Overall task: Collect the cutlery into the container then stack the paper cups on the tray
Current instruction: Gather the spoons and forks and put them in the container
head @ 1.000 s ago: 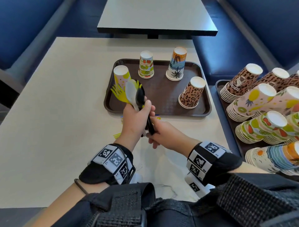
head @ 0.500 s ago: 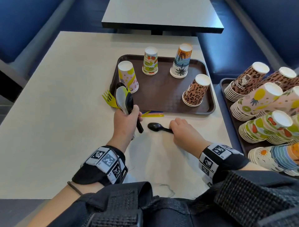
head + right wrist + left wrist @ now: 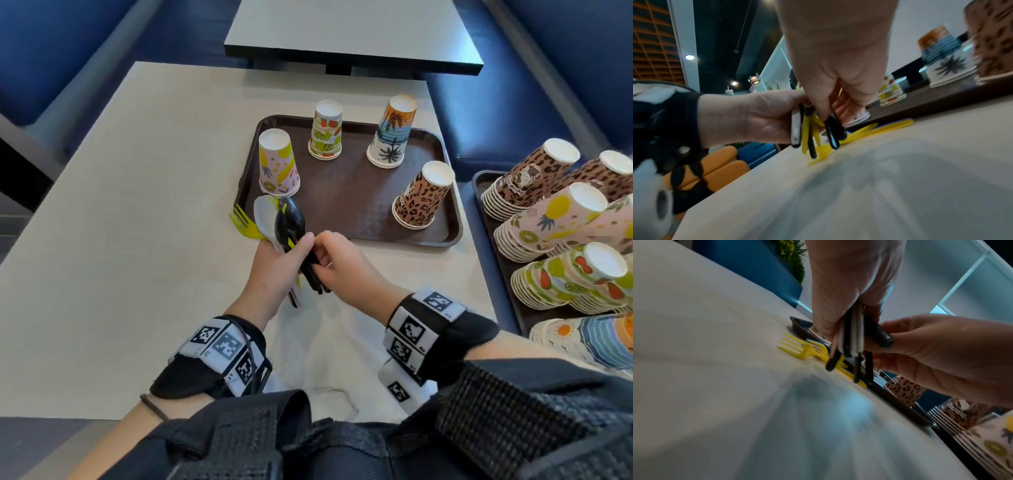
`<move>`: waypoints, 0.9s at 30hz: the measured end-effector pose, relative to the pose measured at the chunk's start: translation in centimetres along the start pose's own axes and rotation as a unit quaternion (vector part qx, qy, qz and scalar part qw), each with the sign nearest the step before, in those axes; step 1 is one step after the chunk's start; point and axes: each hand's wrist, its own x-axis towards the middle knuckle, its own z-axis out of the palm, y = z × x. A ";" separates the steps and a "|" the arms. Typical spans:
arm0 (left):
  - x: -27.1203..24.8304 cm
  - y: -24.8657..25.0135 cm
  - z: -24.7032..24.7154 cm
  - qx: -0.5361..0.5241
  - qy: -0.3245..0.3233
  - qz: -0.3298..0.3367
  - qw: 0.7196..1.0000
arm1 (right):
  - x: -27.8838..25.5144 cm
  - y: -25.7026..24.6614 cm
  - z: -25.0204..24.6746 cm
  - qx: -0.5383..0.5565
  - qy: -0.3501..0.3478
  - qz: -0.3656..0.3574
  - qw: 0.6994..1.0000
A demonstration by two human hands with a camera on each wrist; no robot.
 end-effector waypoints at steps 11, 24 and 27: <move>1.7 -1.1 -3.2 0.011 0.139 -0.045 0.989 | 2.2 0.5 2.5 -0.386 -0.058 -0.097 0.916; 1.8 -1.4 -2.9 0.015 0.120 -0.045 0.992 | 1.1 2.0 1.8 -0.190 -0.087 0.070 0.975; 1.7 -1.3 -2.8 0.004 0.114 -0.026 0.993 | 1.0 1.2 1.4 -0.069 -0.043 0.100 0.992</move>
